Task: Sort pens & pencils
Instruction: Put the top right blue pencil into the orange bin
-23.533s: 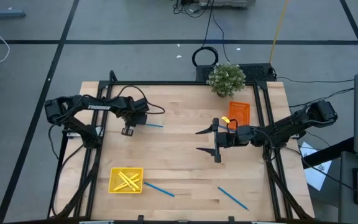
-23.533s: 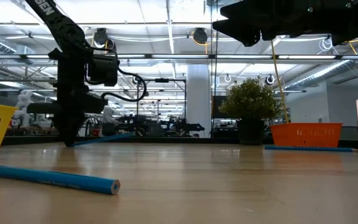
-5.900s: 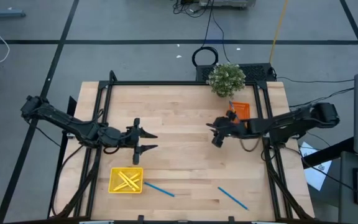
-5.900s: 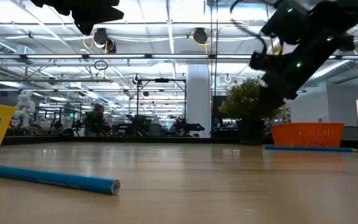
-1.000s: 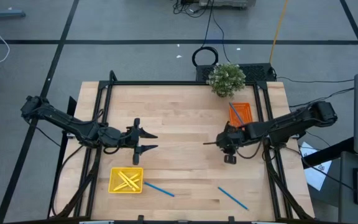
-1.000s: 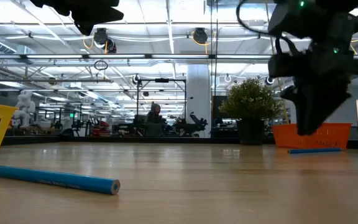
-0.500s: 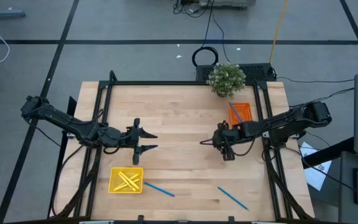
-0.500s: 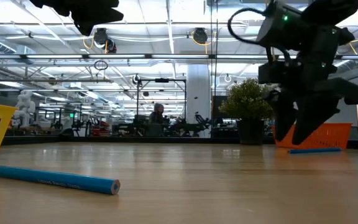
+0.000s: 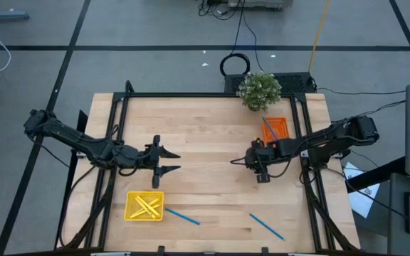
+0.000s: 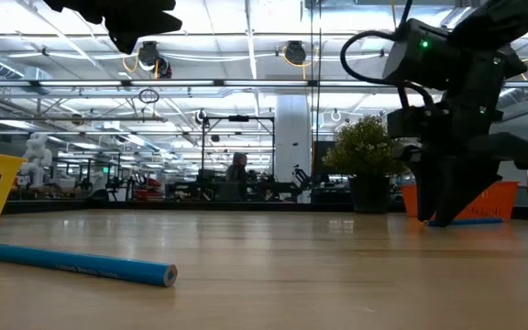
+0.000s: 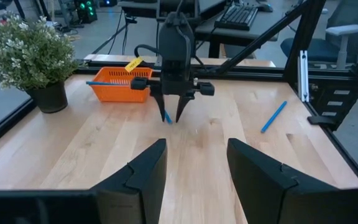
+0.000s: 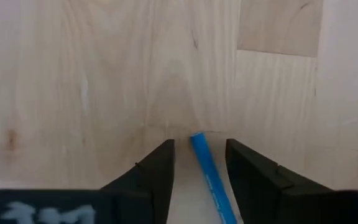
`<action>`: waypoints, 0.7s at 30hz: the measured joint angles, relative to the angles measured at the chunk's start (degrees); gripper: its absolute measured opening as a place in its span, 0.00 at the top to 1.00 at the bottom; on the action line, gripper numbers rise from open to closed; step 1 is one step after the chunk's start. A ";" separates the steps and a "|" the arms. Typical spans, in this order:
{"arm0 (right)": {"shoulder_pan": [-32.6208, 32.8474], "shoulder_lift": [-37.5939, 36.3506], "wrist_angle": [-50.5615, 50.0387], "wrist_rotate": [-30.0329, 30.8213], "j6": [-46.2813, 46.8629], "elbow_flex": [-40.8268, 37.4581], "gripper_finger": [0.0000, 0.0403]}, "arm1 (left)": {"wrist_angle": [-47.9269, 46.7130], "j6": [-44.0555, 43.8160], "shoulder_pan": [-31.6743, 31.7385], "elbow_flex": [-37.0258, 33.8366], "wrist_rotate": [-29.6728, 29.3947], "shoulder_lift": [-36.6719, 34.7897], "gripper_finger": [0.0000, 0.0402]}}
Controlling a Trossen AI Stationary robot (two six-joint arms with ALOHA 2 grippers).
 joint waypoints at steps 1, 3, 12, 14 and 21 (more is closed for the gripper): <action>0.00 -0.07 0.99 0.02 0.01 -0.52 0.68 | 0.02 0.00 0.01 0.00 0.00 0.00 0.56; 0.02 -0.18 2.23 -0.13 0.03 -1.43 0.69 | 0.02 -0.01 0.01 0.00 0.00 0.00 0.56; 0.09 -0.31 7.03 -0.58 1.14 -4.79 0.93 | 0.02 -0.02 0.01 0.00 0.04 0.00 0.56; 0.09 -0.31 8.15 -0.42 1.10 -5.48 0.97 | 0.02 -0.02 0.00 0.00 0.23 0.00 0.56; 0.07 -0.09 15.72 0.36 3.17 -7.62 0.99 | 0.04 -0.04 0.02 0.00 0.37 0.00 0.56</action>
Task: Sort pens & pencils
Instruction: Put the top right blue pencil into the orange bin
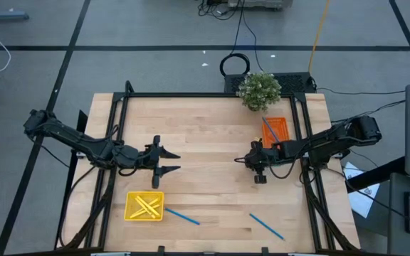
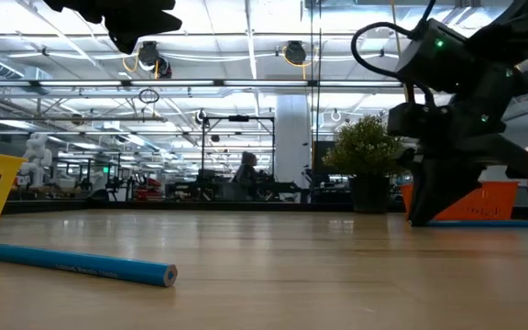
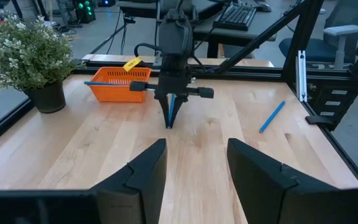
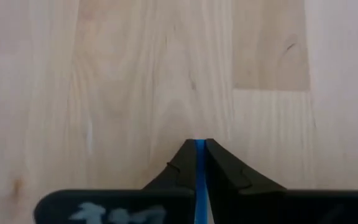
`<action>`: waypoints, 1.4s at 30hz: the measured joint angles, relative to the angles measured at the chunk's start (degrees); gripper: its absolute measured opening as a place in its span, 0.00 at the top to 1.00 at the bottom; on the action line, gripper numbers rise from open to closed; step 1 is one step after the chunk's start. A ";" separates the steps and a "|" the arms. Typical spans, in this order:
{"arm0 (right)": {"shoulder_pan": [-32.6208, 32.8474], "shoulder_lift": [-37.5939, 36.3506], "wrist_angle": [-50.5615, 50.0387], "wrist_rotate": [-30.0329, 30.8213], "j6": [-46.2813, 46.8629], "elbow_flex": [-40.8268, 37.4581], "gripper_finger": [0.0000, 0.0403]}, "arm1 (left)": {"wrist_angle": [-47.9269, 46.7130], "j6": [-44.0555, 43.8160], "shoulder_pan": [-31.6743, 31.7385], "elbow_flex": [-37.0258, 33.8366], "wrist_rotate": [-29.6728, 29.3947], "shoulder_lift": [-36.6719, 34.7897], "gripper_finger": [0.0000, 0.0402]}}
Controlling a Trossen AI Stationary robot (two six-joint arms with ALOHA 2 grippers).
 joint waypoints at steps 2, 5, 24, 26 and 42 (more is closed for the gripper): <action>0.00 0.02 2.54 0.12 0.31 -0.11 0.99 | 0.00 0.02 -0.01 0.00 -0.02 0.00 0.56; -0.02 -0.23 5.90 0.16 0.88 -0.20 0.99 | 0.00 0.00 -0.02 0.00 -0.02 0.00 0.56; -0.02 -13.25 11.49 -0.36 2.72 -0.21 1.00 | 0.07 0.02 -0.02 0.00 -0.37 0.02 0.56; -0.02 -15.22 11.46 -0.38 2.74 -0.20 1.00 | 0.07 0.02 -0.02 0.00 -0.37 0.02 0.56; -1.14 -30.10 11.99 9.70 -4.50 0.00 1.00 | 0.07 3.19 0.00 0.00 -0.42 0.02 0.56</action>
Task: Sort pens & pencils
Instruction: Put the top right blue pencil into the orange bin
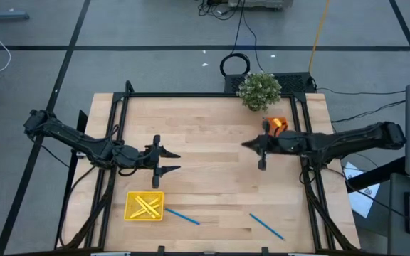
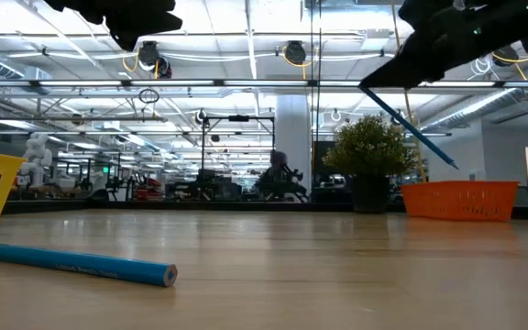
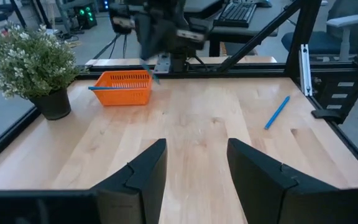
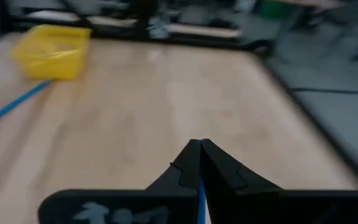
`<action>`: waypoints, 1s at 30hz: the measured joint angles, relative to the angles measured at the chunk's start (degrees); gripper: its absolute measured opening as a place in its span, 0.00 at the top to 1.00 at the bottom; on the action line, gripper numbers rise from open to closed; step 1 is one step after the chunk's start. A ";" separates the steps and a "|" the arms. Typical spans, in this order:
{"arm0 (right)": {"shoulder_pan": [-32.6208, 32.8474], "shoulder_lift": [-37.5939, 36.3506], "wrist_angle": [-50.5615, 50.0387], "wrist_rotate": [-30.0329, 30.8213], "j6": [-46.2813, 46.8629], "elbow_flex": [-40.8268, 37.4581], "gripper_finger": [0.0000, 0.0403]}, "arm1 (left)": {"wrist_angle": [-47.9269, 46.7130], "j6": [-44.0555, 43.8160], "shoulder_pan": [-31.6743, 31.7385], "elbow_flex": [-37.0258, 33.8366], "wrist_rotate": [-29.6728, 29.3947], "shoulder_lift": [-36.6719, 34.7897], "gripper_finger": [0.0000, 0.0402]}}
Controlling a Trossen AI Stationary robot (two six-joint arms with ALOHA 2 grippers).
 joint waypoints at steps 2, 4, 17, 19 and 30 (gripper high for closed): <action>-1.11 -1.75 -0.70 4.45 -1.30 0.49 1.00 | 0.00 0.13 0.00 0.00 0.00 0.00 0.56; -2.42 -3.30 -0.54 9.49 -2.70 0.80 1.00 | 0.00 0.22 0.00 0.00 0.00 0.00 0.56; -13.17 -4.65 -8.09 21.61 0.72 -1.41 1.00 | 0.00 -0.09 0.00 0.00 0.00 0.00 0.56; -14.68 -4.67 -7.92 21.61 1.10 -2.68 1.00 | 0.00 -0.11 0.00 0.00 0.01 0.00 0.56; -18.81 -4.69 -6.84 21.60 7.22 -6.84 1.00 | 0.00 -0.20 0.00 0.00 0.02 0.00 0.56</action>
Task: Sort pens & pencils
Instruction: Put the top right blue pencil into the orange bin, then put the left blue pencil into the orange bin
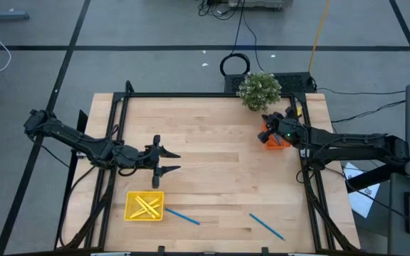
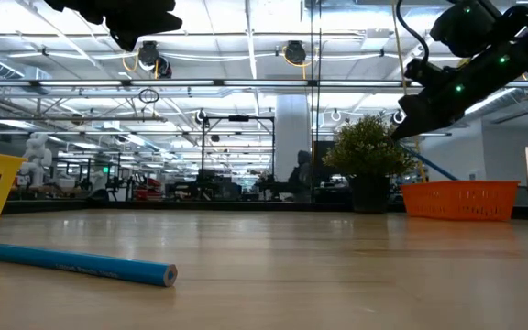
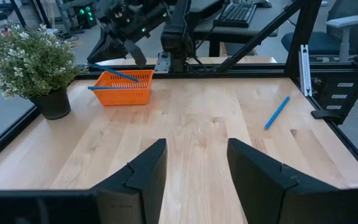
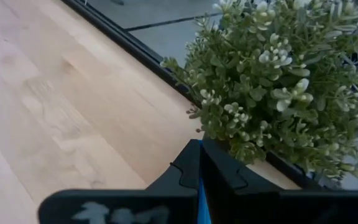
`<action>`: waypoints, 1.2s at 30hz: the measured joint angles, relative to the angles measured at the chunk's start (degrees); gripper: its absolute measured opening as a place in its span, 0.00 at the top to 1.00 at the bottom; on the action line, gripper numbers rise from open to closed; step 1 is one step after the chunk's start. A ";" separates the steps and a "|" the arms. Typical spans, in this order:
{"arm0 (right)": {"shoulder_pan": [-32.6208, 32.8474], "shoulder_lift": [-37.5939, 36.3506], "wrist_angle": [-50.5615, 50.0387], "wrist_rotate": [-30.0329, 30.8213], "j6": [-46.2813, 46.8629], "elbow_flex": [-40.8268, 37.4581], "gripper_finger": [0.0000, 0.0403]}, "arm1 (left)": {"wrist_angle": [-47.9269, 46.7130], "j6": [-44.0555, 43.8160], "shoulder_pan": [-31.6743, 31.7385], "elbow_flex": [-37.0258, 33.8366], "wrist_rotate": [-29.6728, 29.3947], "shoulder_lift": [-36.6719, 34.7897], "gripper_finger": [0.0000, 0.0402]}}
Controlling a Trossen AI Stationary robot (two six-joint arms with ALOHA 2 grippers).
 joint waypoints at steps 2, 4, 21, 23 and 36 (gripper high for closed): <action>0.01 0.00 -0.01 -0.03 1.90 0.00 1.00 | -0.01 0.00 0.00 0.00 0.02 0.00 0.56; 0.04 0.00 -0.38 -0.03 2.66 0.00 1.00 | 0.00 0.00 0.00 0.00 0.02 0.00 0.56; 0.86 -3.52 -0.44 2.95 3.13 0.50 0.57 | 0.00 0.00 0.00 0.00 0.04 0.00 0.56; 1.95 -5.27 1.95 -2.03 4.04 0.74 0.54 | 0.00 0.00 0.00 0.00 0.05 0.00 0.56; 16.16 0.68 43.12 -39.41 1.05 -6.99 0.51 | -0.04 0.00 0.00 0.00 0.07 0.00 0.56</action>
